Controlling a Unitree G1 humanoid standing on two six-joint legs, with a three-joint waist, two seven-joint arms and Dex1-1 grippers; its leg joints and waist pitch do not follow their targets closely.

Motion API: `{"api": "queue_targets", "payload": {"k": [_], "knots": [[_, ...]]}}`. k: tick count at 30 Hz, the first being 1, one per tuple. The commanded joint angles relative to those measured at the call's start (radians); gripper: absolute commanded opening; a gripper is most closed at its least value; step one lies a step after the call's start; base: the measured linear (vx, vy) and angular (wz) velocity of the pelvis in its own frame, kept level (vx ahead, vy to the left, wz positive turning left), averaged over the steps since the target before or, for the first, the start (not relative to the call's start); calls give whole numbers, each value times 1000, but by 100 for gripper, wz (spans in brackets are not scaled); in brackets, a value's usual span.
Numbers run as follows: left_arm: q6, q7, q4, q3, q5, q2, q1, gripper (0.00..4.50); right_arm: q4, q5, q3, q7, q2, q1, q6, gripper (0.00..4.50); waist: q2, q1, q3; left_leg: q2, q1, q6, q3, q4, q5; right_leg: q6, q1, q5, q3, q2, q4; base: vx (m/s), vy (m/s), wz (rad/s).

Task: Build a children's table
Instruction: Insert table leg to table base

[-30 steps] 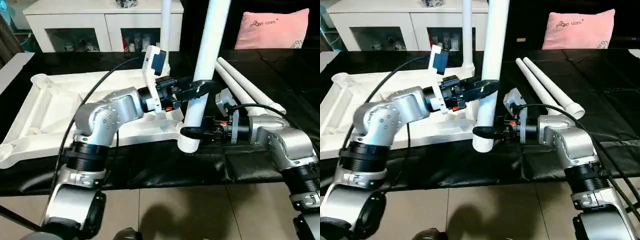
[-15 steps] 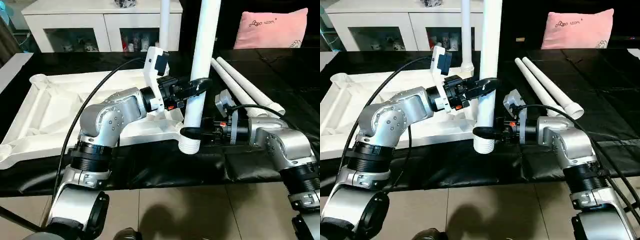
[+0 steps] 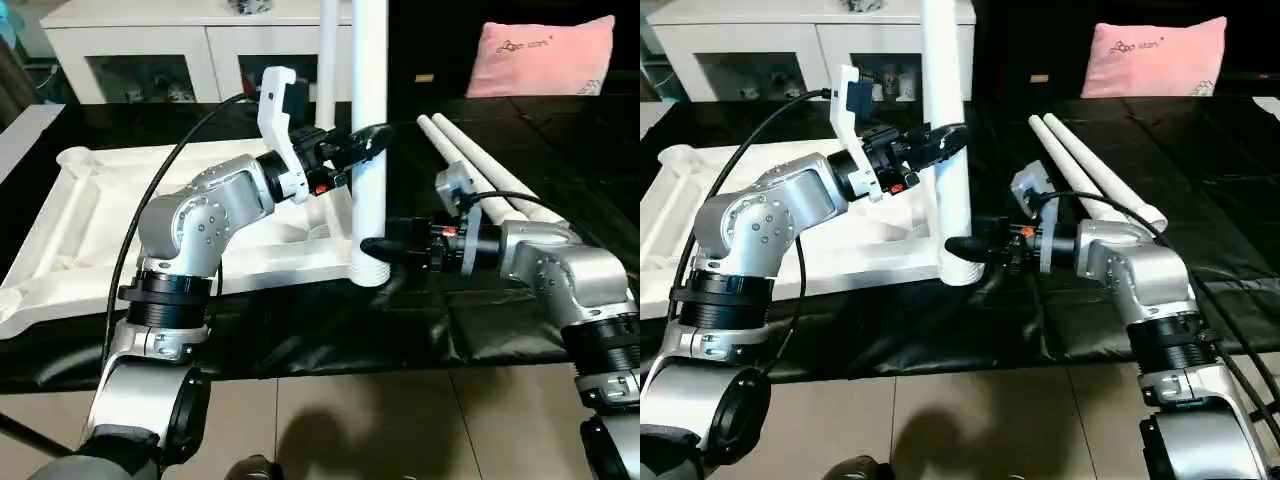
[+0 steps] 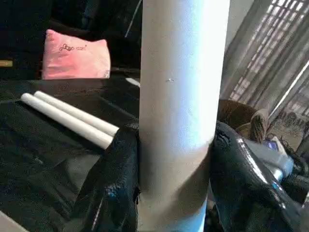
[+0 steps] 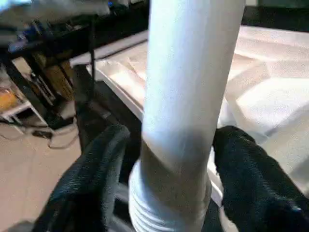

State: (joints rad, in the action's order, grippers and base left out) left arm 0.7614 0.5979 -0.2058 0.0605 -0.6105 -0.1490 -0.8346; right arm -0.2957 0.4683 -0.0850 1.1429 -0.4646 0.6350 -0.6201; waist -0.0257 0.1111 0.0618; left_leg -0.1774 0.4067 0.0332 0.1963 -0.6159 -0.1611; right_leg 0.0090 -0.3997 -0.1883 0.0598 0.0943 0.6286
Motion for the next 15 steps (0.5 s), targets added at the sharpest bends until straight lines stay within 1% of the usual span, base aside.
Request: {"api": "queue_targets", "payload": {"k": [1,2,5,6,11,15], "knots": [[-16,5,3,-10,16,-8,-29,180,-2,21,19,12,-6,22,-9,337,22,-1,-84,-46,-29,-63,-22,62,-131,-249,46,-141,-35,50,-69,0,0,0],[-13,7,3,-13,17,-10,-31,180,-6,19,20,15,-8,27,-8,337,23,-1,-84,-46,-28,-63,-21,62,-131,-250,46,-138,-35,50,-69,0,0,0],[-9,7,2,-15,15,-12,-36,180,-11,21,28,16,-9,34,-11,360,25,0,-83,-45,-28,-63,-20,61,-132,-253,47,-137,-36,52,-69,0,0,0],[-7,6,2,-15,15,-12,-38,180,-11,22,30,16,-8,35,-15,382,24,0,-83,-45,-27,-62,-20,61,-131,-252,48,-139,-36,52,-69,0,0,0],[0,8,3,-13,14,-8,-39,180,-14,15,23,7,-12,34,-30,389,25,-1,-83,-45,-28,-61,-21,62,-131,-252,48,-144,-36,52,-69,0,0,0],[14,27,31,-29,8,-7,-31,180,-29,5,13,-10,-4,42,-50,389,26,-1,-83,-45,-28,-57,-20,62,-127,-254,47,-148,-36,52,-69,0,0,0]]}}
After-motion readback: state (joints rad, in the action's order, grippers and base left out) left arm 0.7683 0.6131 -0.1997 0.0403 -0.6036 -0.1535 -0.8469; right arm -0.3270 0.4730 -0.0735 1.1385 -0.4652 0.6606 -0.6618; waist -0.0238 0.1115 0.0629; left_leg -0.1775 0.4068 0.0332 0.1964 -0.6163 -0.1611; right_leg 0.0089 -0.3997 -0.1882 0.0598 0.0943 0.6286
